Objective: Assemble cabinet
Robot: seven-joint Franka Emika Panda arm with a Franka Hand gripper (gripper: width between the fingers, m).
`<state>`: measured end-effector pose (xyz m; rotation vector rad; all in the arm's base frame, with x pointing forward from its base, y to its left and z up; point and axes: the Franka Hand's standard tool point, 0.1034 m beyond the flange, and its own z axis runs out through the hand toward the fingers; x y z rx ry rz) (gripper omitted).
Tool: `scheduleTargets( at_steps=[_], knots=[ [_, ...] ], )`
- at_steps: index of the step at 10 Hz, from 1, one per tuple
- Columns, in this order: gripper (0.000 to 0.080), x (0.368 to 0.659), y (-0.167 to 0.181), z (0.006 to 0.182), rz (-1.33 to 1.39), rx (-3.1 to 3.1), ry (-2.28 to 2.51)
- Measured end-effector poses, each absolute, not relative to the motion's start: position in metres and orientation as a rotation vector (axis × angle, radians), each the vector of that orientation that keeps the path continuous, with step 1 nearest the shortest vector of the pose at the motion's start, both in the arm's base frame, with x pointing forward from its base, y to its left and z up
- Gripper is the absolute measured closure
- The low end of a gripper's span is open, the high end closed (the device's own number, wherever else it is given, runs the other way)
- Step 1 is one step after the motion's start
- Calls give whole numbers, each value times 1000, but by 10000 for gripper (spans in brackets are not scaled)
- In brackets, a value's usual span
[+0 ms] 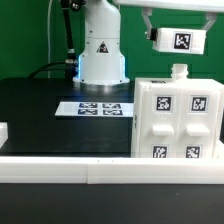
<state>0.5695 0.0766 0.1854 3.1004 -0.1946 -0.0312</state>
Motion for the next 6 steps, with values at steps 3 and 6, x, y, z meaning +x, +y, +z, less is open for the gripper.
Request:
scheduleTargets(
  at_steps=[3, 6],
  knots=[
    [233, 572, 77, 183, -35, 3103, -137],
    [233, 593, 86, 180, -17, 3113, -55]
  ],
)
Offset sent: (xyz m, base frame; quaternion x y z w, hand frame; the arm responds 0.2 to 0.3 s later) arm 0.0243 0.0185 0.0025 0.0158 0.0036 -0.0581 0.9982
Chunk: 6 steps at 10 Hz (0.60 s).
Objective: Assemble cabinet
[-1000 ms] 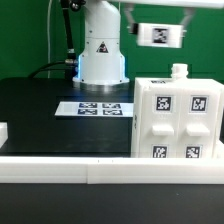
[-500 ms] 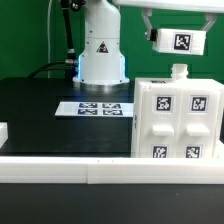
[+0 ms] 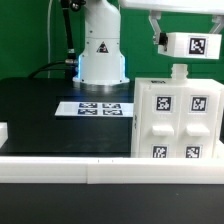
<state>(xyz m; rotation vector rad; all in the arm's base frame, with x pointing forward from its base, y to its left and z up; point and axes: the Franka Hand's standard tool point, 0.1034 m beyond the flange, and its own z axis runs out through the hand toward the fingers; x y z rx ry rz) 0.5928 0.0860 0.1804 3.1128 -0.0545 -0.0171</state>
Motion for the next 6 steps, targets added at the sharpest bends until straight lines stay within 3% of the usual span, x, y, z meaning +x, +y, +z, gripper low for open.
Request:
scheduleTargets(
  at_steps=[6],
  knots=[
    [233, 595, 75, 164, -28, 3106, 39]
  ],
)
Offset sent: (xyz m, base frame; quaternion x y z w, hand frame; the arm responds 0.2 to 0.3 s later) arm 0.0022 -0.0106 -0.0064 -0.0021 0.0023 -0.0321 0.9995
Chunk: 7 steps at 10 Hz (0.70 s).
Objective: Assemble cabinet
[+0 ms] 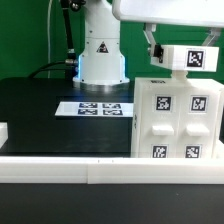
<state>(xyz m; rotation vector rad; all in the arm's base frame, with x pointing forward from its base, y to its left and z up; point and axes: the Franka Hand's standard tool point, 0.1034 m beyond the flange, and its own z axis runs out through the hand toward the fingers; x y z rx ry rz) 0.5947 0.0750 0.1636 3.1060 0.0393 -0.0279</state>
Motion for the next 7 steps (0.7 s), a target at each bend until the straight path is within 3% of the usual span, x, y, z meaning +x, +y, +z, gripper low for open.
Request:
scheduleTargets(
  at_steps=[7],
  knots=[
    [233, 595, 75, 154, 1, 3107, 64]
  ],
)
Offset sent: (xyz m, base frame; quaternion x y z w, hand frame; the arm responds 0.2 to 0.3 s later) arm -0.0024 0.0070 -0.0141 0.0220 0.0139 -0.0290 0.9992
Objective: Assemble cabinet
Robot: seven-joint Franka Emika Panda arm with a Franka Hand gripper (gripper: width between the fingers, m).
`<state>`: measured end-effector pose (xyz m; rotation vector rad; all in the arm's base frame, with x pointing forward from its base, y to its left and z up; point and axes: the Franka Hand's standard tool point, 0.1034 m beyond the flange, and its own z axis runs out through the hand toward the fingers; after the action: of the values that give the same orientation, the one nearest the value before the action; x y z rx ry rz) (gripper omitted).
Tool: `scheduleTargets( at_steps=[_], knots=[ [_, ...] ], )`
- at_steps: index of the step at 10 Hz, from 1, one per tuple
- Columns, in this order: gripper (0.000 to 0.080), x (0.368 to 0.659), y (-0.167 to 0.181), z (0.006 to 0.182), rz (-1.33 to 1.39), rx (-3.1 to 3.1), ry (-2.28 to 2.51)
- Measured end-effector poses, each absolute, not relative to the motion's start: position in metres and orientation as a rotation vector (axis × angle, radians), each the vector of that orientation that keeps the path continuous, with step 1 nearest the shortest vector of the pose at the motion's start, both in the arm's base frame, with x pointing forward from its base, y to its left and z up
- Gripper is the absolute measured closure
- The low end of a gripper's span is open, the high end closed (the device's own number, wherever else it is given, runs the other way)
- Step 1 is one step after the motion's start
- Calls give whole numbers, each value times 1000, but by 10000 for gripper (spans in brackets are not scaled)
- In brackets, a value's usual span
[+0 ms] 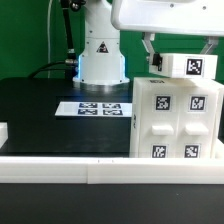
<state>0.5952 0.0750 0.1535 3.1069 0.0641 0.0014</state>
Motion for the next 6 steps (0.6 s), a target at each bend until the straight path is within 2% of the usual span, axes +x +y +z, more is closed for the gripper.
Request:
scheduleTargets(
  at_steps=[6],
  knots=[
    [233, 595, 75, 154, 2, 3107, 55]
  ],
)
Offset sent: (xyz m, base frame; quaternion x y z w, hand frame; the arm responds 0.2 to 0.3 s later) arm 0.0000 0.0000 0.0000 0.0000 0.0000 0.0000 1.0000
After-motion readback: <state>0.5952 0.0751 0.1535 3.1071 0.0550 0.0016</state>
